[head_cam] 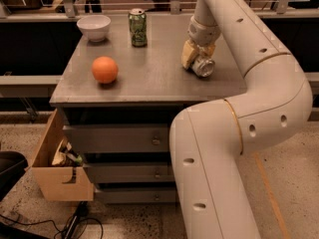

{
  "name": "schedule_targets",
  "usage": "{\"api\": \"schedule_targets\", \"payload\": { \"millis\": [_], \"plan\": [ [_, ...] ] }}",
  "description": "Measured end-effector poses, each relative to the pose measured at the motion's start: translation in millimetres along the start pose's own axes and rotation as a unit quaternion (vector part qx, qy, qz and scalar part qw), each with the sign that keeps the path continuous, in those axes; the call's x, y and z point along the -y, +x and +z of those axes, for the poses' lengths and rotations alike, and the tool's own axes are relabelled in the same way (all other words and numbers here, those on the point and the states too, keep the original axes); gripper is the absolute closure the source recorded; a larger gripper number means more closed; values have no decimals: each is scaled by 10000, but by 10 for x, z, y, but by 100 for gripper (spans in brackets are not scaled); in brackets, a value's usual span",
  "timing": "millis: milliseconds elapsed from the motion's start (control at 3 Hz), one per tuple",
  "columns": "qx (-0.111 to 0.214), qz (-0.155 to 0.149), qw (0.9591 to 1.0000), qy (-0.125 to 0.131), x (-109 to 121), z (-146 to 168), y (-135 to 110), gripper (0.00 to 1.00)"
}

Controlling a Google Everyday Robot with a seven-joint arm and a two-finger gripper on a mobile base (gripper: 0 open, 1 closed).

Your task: Place 7up can upright

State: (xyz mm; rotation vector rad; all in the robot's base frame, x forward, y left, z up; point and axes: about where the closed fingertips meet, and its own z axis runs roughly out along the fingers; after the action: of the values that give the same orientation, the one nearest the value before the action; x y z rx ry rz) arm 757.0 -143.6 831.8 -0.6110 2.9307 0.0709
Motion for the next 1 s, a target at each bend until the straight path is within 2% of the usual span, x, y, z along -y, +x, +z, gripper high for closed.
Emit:
{"api": "schedule_targets", "payload": {
  "millis": [1000],
  "plan": [
    [3, 10, 10000, 9, -1, -39, 14, 70]
  ]
}}
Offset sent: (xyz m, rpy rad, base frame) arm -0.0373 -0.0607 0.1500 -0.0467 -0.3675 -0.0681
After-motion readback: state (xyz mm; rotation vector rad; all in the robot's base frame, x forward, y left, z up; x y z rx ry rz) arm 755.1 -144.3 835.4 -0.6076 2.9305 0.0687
